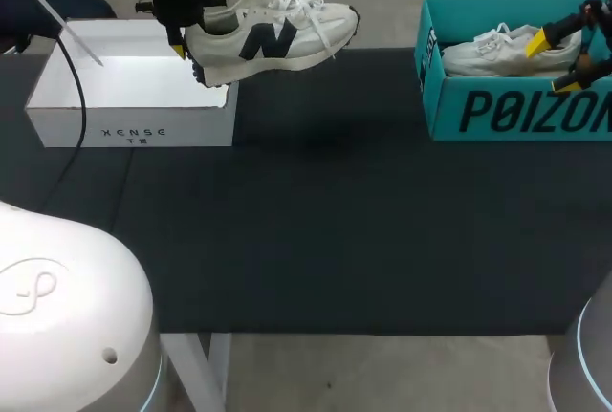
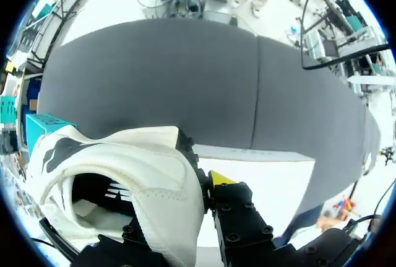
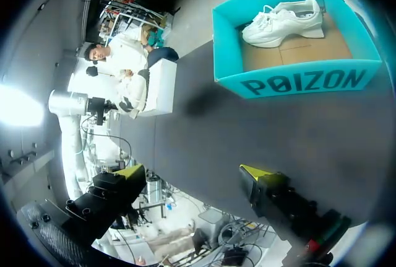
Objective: Take the shoe out of the shoebox, open the shoe tongue, remove and reinsert the insole, then place the shoe into the shoebox
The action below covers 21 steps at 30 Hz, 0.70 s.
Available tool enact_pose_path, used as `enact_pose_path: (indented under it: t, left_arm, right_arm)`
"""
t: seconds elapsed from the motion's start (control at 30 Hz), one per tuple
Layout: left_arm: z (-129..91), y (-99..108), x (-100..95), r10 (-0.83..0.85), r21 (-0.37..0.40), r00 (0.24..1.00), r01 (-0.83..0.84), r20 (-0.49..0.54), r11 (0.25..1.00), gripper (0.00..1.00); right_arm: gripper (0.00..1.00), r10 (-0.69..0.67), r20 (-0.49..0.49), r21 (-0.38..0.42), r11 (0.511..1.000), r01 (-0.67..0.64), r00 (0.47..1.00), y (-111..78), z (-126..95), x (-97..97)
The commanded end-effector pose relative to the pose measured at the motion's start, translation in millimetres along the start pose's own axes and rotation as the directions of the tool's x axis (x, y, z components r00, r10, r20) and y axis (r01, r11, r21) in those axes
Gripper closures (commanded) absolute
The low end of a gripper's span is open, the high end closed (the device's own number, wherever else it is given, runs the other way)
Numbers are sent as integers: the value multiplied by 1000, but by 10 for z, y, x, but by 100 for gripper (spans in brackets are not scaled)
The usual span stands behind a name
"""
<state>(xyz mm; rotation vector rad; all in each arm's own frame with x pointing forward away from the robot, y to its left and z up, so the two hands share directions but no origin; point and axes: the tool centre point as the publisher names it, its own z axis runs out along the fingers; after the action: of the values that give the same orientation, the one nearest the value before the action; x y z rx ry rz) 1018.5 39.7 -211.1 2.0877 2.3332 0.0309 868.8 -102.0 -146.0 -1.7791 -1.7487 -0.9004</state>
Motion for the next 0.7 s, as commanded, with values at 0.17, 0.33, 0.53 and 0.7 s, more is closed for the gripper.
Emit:
enact_pose_path:
  t: [0.17, 0.33, 0.53, 0.7]
  left_arm:
    - [-133, 222, 527, 133, 46, 989, -137, 69, 990, 100]
    - [-199, 370, 780, 170, 27, 985, -171, 33, 985, 100]
    - [-210, 511, 1026, 228, 1, 974, -228, -15, 974, 100]
    - [-176, 593, 1200, 253, -4, 966, -253, -46, 967, 100]
  right_arm:
    - [0, 1, 3, 2, 1000, -1, 1000, 5, 1, 1]
    - [0, 1, 3, 2, 1000, -1, 1000, 5, 1, 1]
    - [0, 1, 3, 2, 1000, -1, 1000, 5, 1, 1]
    - [0, 1, 3, 2, 1000, -1, 1000, 5, 1, 1]
